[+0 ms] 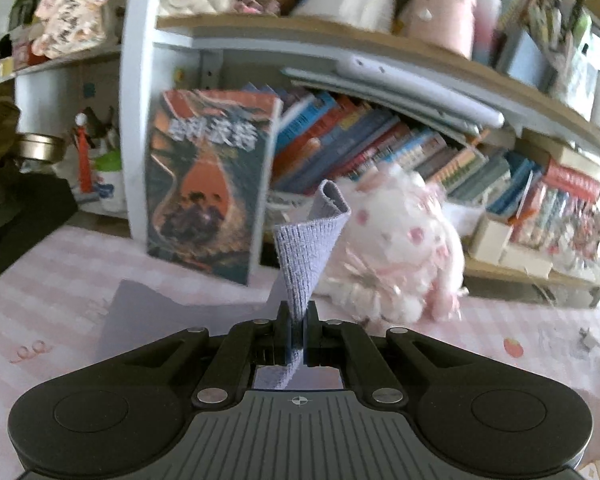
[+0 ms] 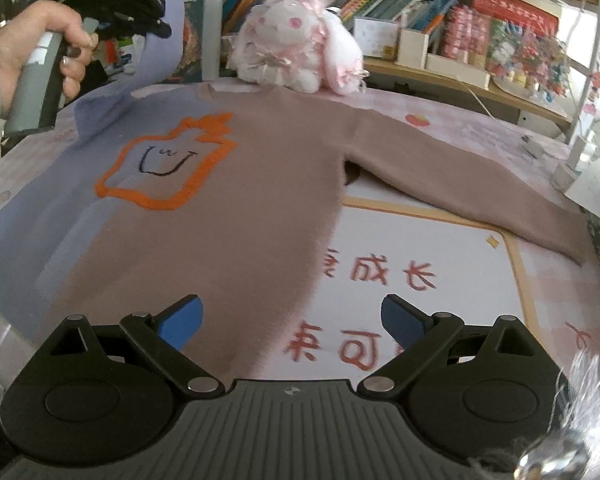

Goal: Fold clothes

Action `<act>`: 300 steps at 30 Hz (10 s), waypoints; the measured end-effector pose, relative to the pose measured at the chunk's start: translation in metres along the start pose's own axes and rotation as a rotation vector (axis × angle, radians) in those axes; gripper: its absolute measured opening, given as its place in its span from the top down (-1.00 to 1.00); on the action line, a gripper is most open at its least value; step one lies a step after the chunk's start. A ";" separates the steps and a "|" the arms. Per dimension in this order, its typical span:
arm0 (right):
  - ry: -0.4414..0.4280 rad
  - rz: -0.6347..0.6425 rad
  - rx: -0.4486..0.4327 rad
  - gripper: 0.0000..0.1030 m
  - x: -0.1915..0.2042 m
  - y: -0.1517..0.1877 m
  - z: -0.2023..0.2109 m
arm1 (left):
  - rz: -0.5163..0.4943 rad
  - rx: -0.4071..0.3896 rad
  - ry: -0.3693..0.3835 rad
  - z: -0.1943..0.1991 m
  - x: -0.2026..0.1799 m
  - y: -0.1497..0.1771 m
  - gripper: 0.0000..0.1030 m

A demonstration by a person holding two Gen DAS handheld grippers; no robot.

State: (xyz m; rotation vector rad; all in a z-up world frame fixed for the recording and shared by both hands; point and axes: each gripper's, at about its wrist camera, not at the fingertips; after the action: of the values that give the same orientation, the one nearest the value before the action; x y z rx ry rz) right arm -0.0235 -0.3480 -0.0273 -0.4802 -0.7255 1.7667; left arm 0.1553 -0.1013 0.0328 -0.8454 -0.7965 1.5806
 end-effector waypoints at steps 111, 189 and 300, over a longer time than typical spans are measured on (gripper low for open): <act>0.221 -0.192 -0.034 -0.73 0.130 -0.003 0.008 | -0.125 0.193 -0.008 0.155 0.177 0.126 -0.67; 0.099 -0.446 0.023 -0.77 -0.218 -0.065 -0.072 | 0.032 0.234 -0.242 0.135 -0.048 0.156 -0.70; -0.273 -0.286 -0.025 0.49 0.171 -0.255 -0.174 | -0.241 0.115 0.069 0.139 0.174 0.122 -0.80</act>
State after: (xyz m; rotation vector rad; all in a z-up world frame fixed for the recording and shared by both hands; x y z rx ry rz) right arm 0.2148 -0.0937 0.0262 -0.1414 -0.9579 1.5686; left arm -0.0467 0.0440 -0.0175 -0.6899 -0.7230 1.3635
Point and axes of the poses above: each gripper's, at about its wrist camera, not at the fingertips, and z roughly against the way its jaws point, x to its left, y to its underside
